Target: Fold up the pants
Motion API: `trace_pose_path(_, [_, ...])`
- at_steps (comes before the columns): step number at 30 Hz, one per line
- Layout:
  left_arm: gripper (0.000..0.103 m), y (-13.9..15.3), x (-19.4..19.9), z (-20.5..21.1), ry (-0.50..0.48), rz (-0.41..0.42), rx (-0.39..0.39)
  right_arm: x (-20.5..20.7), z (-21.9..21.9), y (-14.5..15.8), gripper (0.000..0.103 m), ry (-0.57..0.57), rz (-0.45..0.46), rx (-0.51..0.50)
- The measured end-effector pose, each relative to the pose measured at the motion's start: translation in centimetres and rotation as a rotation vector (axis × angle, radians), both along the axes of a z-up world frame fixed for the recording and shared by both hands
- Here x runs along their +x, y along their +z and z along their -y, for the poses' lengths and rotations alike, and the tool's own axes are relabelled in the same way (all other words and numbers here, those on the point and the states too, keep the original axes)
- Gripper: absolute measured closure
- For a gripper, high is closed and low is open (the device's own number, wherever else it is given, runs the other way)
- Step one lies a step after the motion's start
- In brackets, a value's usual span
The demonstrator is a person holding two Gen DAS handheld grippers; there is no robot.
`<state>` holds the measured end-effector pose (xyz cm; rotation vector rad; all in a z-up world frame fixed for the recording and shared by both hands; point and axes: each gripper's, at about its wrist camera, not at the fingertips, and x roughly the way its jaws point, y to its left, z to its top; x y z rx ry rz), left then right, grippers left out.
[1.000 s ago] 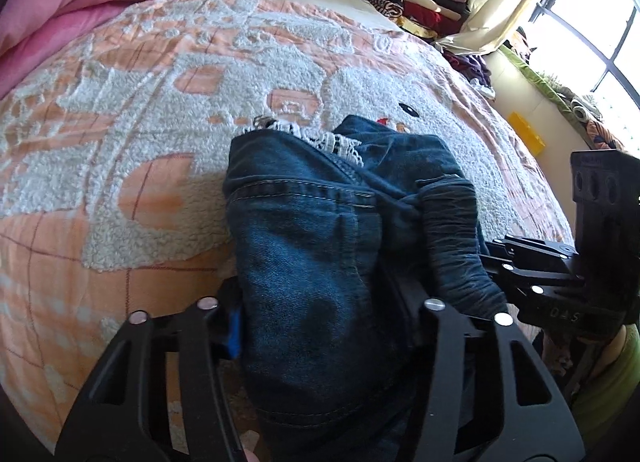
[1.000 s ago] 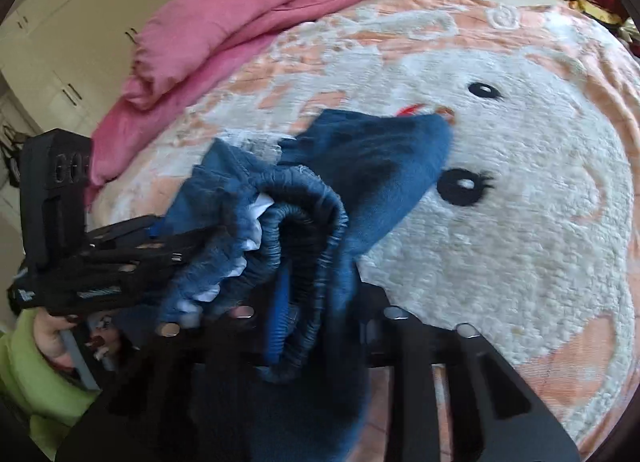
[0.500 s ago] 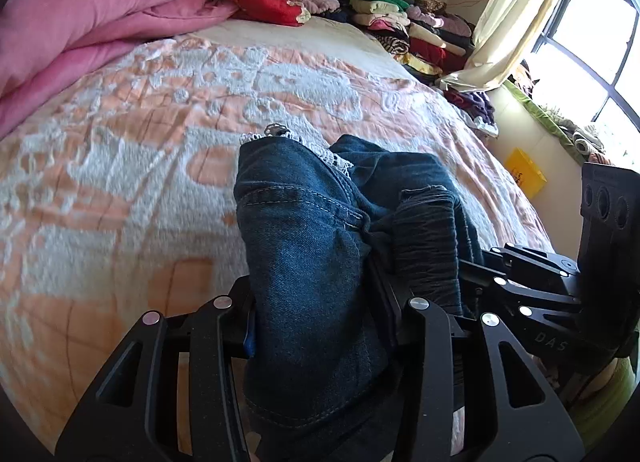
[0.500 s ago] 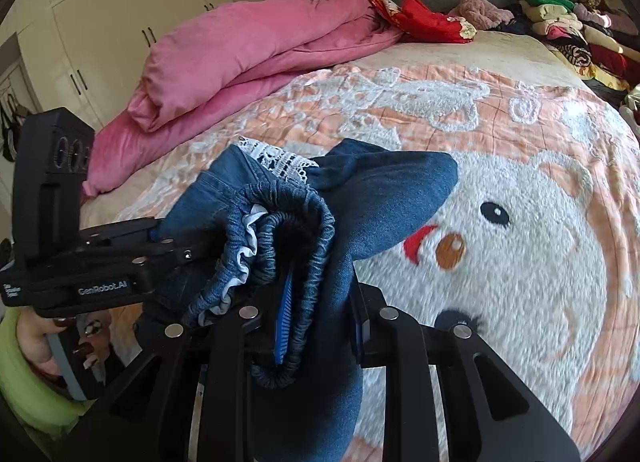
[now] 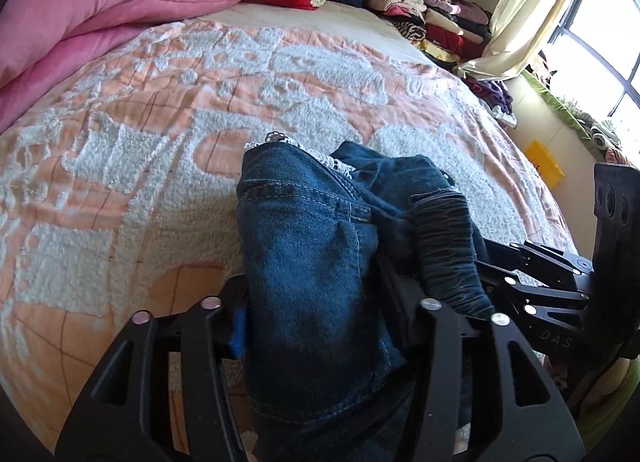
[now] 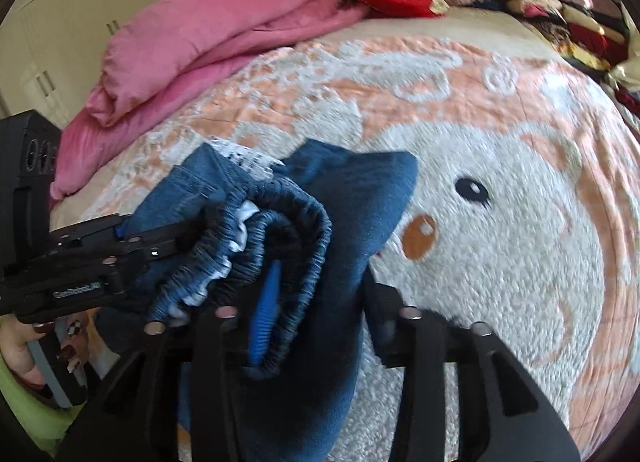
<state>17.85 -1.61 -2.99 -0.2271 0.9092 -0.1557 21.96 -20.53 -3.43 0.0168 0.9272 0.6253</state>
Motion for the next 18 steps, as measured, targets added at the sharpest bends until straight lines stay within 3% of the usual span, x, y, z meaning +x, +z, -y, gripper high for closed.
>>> trace_pose_path(3, [0.049, -0.5, 0.0, 0.0, -0.001, -0.010, 0.009, 0.1, 0.8, -1.0, 0.047, -0.034, -0.021, -0.009])
trace_pose_path(11, [0.047, -1.1, 0.1, 0.0, 0.001, -0.027, 0.018, 0.0, 0.4, -1.7, 0.044, -0.061, -0.029, -0.037])
trace_pose_path(14, [0.046, -0.8, -0.1, 0.0, 0.002, -0.020, 0.023, -0.1, 0.7, -1.3, 0.036, -0.076, -0.024, -0.033])
trace_pose_path(18, [0.044, -0.1, -0.7, -0.2, 0.006, -0.010, 0.022, -0.7, 1.3, -0.5, 0.034, -0.091, 0.004, -0.031])
